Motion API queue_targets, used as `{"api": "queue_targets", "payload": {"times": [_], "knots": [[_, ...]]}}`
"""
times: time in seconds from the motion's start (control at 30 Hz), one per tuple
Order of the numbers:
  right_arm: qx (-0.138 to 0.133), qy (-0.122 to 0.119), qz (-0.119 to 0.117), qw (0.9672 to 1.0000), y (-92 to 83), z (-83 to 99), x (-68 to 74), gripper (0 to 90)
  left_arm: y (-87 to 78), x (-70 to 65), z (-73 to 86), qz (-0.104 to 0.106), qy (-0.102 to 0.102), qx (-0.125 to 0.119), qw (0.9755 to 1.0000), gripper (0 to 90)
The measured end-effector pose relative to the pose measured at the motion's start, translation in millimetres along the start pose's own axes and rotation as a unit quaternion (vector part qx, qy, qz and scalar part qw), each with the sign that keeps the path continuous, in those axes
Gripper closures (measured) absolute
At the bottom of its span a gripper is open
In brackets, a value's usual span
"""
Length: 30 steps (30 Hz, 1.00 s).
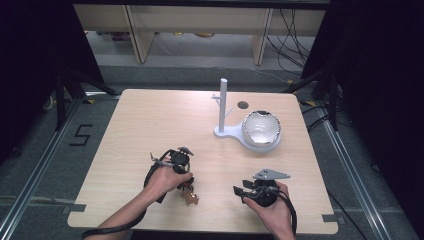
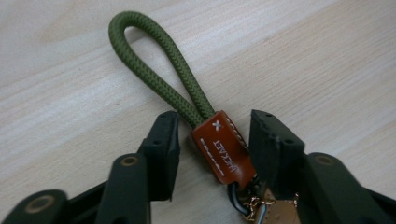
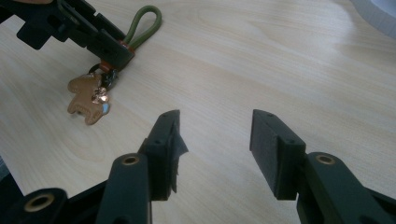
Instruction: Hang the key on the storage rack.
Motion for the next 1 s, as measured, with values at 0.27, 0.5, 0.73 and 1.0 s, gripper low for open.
{"api": "queue_targets", "payload": {"times": [0.27, 0.5, 0.73, 1.0], "knots": [[-0.002, -0.003, -0.001, 1.0000, 0.5, 0.3, -0.4, 53.8, -2.6, 2.9, 5.2, 0.006, 0.044, -0.003, 0.9990, 70.0], [-0.001, 0.001, -0.002, 1.0000, 0.8, 0.6, -0.6, 53.8, -7.5, 4.3, 10.7, 0.017, 0.087, -0.033, 0.9955, 76.7], [-0.003, 0.002, -0.005, 1.0000, 1.5, 0.8, -1.1, 53.8, -17.0, 4.6, 16.0, 0.026, 0.106, -0.077, 0.9911, 79.1], [-0.008, 0.000, -0.002, 1.0000, 2.3, 1.0, -1.4, 53.8, -29.0, 5.8, 21.1, 0.033, 0.114, -0.129, 0.9845, 79.3]]}}
Point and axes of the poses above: each handheld gripper's, and its own axes: y roughly forward along the jaws, z roughly out of its underside, x roughly to its left, the point moved 2 cm from there along y, roughly forward along the jaws, and after that the axes turned 7 degrees about y, right-handed, at the moved point
